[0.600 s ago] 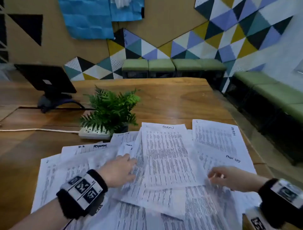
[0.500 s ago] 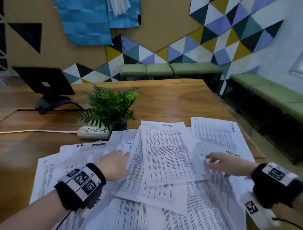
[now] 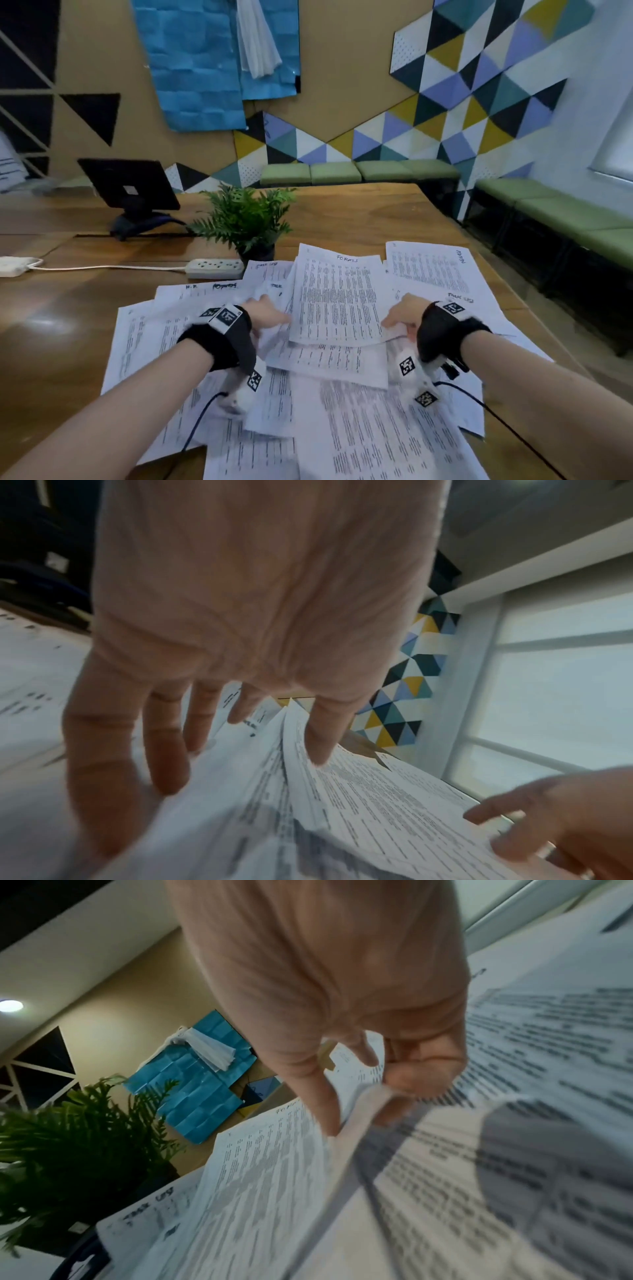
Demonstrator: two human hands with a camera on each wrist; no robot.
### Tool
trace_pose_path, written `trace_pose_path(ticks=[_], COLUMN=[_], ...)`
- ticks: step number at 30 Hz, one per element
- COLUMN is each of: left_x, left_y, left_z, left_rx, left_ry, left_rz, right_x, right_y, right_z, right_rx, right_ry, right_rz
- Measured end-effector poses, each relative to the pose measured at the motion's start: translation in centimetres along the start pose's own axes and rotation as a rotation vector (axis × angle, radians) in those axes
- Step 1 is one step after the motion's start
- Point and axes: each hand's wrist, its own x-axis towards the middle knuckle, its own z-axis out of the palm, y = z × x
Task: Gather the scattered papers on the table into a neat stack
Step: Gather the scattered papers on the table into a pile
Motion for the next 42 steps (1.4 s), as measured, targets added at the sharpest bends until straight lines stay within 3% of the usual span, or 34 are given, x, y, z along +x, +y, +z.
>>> trace_pose_path(ticks=[5,7,9,11,17,20,25,29,32,35,38,41,42], left_x=[0.9,3.0,2.1,0.7,-0.5,-2.3,-2.9,-3.4,-3.7,-3.8,-4.5,-4.1,-3.7], left_y=[-0.8,-1.9,-1.7,-1.1,-0.4,0.5,-1.6,-3.2,-3.8,-3.4,-2.3,-0.9,-0.5], left_z=[0.7,1.2,1.4,1.3,2.2,2.2,0.8,0.3,0.3,1.0,2.6,4.1,4.2], left_rx=[-0.286,-0.348,-0.406,-0.436,-0.508,-0.54,-0.693,-1.044,-1.057,-1.012,-0.897,-0.812,-0.786], left_ry=[-0.022,-0.024,-0.012,0.012,0.035,0.131,0.252,0.106,0.016,-0.032,-0.091,-0.109,-0.117], left_rz=[0.001,0.058,0.045,0.021,0.157,0.326,0.368,0.294,0.257,0.224,0.22,0.209,0.202], right_x=[-2.1,-2.7,-3.6,-4.2,-5.0,-4.6,-5.1,-3.1,-0.5,-1.5,-2.5,-3.7,-3.5], right_y=[-0.2,0.5,1.7,3.1,5.5,6.3,5.8,6.0,6.5,5.6,5.2,6.6,7.7], right_z=[2.7,3.0,2.3,1.7,2.8,3.6,0.8,-1.8,-1.8,-0.4,0.0,-2.2,-3.4], right_rx=[-0.057,-0.185,-0.394,-0.449,-0.277,-0.186,0.112,0.296,0.39,0.458,0.267,-0.058,-0.116], right_ry=[-0.128,-0.069,0.074,0.117,0.02,-0.015,0.044,0.103,0.111,0.043,0.013,0.252,0.329], right_rz=[-0.056,-0.092,-0.074,-0.024,0.043,0.029,0.018,0.019,0.054,0.077,0.048,0.04,0.099])
